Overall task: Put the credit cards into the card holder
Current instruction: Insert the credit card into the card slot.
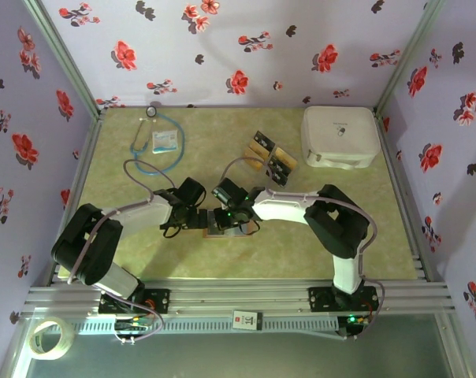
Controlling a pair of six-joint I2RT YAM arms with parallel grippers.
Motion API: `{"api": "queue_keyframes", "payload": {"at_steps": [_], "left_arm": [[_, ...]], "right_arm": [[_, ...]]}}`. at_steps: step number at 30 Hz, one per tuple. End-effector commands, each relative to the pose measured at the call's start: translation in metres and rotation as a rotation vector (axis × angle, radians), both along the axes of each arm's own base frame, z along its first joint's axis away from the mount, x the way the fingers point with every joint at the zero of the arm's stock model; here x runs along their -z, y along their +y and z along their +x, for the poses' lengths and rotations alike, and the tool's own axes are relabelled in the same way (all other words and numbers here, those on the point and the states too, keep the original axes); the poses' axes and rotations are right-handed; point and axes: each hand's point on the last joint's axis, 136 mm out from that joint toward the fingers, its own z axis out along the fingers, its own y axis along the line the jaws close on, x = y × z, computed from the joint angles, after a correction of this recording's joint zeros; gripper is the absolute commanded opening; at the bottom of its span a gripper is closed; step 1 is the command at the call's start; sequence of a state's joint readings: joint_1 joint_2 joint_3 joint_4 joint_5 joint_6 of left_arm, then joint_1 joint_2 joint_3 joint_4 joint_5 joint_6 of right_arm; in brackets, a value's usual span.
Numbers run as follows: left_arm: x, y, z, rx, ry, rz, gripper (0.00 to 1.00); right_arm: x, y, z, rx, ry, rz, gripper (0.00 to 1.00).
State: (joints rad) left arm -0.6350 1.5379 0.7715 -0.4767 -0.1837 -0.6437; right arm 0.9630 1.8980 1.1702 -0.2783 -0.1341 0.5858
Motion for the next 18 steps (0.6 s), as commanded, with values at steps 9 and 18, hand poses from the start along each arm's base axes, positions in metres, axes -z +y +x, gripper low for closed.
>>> {"api": "queue_keyframes", "payload": {"at_steps": [9,18], "left_arm": [[-0.009,0.008,0.004,-0.01,-0.015,-0.008,1.0],[-0.011,0.012,0.014,-0.013,-0.016,0.001,1.0]], "right_arm": [[-0.024,-0.027,0.026,0.074,-0.047,0.003,0.07],[-0.019,-0.024,0.035,0.075,-0.041,-0.008,0.07]]}}
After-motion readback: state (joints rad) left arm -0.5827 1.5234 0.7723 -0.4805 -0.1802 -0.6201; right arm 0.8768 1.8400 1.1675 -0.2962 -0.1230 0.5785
